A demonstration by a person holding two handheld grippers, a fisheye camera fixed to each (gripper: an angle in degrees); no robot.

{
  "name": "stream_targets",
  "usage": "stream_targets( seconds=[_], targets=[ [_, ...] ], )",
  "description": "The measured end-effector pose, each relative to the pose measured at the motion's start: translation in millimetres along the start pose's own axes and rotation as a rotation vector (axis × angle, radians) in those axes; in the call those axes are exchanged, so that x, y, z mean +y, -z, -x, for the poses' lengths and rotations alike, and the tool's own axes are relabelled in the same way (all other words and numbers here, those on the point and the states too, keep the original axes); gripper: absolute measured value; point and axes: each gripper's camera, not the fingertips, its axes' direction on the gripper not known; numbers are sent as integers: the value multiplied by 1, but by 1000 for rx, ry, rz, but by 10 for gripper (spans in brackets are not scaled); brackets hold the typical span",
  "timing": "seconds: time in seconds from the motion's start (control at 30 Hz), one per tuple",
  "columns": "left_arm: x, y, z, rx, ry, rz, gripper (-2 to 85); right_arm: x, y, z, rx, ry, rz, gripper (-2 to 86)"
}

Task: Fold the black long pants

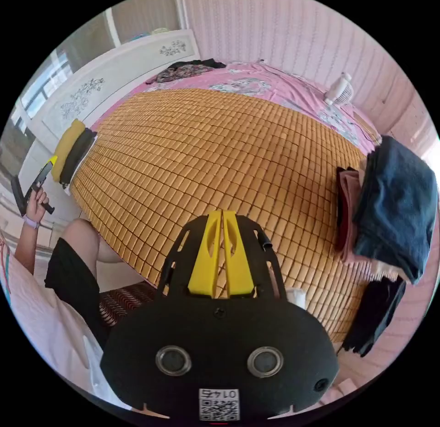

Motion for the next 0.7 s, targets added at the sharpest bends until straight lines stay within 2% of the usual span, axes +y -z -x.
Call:
stream_targets(
  seconds=[0.1, 0.17, 0.2, 0.27, 0.33, 0.43, 0.7],
  targets=[
    [15, -9, -75, 287, -31, 34, -9, 106, 54, -29, 24, -285, -117, 3],
    [26, -10, -117, 363, -53, 79, -8, 185, 91, -41, 2, -462, -204, 5],
    [30, -12, -144, 418, -101, 122, -6, 201, 100, -43, 18, -478, -222, 5],
    [34, -18, -183, 503, -201, 188, -1, 262, 132, -52, 190, -543, -290, 9],
    [36, -29, -221, 568, -305, 254, 17, 307, 152, -66, 272, -662, -349, 15],
    [35, -58, -281, 627, -437, 347, 48, 375, 175, -90, 248, -807, -441, 33],
    [24, -159, -463, 783, -643, 429, 95, 443, 203, -146, 324, -741, -437, 100]
  ],
)
